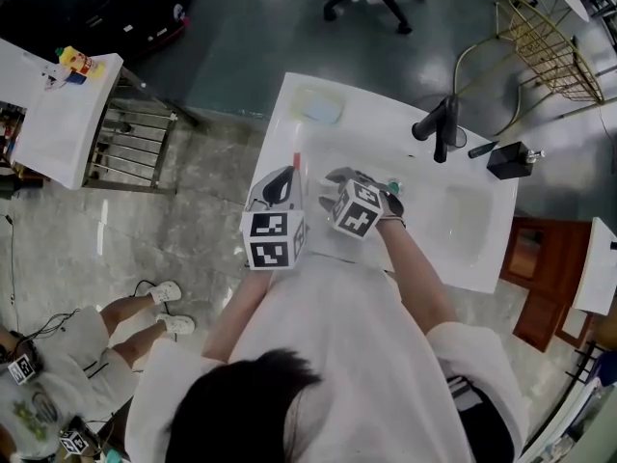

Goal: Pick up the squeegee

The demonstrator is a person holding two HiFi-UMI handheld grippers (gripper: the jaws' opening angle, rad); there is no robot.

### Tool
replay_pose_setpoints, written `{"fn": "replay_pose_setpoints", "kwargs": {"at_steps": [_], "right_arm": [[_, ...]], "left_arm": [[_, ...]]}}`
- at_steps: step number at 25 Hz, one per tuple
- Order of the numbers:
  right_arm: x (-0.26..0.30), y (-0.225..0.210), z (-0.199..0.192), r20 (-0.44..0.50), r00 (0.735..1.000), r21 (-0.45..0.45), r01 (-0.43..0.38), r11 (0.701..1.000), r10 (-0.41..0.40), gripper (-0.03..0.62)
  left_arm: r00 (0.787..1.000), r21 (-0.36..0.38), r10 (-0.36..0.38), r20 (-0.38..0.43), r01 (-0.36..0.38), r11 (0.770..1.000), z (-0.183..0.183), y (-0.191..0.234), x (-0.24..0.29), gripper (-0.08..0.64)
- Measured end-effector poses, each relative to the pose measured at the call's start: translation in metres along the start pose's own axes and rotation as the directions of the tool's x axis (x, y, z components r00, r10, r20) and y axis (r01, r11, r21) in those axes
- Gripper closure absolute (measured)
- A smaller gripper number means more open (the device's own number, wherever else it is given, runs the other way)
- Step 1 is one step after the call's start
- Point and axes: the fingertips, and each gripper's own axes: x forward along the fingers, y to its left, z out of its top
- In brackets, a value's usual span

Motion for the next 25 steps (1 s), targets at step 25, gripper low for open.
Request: {"fn": "replay_pose_setpoints", "kwargs": {"at_steps": [25], "right_arm": [[0.021,0.003,0.004,-0.046,0.999,-0.171,-0.016,0.985,0.009,0.463]], "left_arm": [[0.999,0.002,0.031,-0.007,-0.031,1.000,0.001,0.007,-0.004,0.534]]}}
